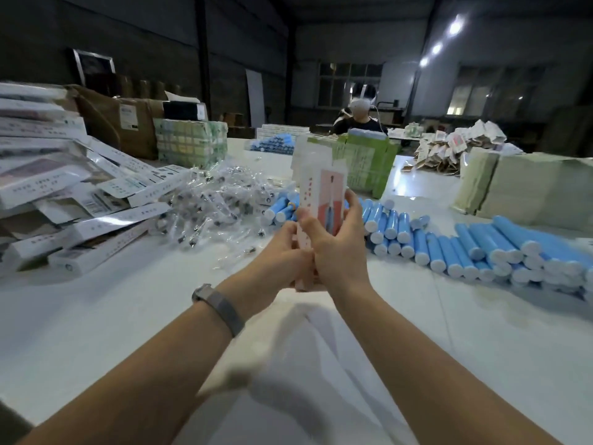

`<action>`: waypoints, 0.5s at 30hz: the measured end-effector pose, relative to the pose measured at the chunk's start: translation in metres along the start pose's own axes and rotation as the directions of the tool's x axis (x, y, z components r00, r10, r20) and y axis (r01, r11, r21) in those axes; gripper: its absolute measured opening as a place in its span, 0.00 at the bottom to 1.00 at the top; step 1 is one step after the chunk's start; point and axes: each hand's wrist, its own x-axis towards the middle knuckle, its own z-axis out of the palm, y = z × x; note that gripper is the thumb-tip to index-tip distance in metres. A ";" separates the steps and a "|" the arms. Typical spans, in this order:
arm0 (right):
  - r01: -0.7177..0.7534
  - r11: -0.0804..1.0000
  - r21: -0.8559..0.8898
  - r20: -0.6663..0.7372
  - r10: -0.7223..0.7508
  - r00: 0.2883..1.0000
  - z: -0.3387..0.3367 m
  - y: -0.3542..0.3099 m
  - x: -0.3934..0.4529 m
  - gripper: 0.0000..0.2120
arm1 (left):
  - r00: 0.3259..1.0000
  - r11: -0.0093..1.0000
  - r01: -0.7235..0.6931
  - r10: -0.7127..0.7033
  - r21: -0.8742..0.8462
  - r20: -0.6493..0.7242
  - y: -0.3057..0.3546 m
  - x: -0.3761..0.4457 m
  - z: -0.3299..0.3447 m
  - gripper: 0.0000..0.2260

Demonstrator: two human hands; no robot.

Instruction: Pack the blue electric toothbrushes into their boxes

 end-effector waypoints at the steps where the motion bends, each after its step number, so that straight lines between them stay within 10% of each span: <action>1: 0.022 0.999 -0.040 0.055 -0.019 0.998 -0.001 0.001 -0.003 0.34 | 0.998 0.998 -0.059 0.059 -0.006 0.033 -0.005 -0.001 -0.003 0.28; 5: 0.078 0.986 -0.149 0.044 -0.072 0.996 -0.012 0.005 -0.009 0.25 | 0.957 0.969 -0.194 0.221 -0.155 0.185 -0.015 -0.002 -0.016 0.33; 11: 0.120 0.990 -0.070 0.141 -0.109 0.984 -0.025 0.008 -0.008 0.09 | 0.951 0.949 -0.309 0.307 -0.069 -0.039 -0.019 0.003 -0.017 0.24; 15: 0.039 0.967 -0.250 -0.090 -0.064 0.994 -0.042 0.026 0.027 0.13 | 0.962 0.959 -0.273 0.271 -0.070 -0.042 -0.021 0.002 -0.016 0.19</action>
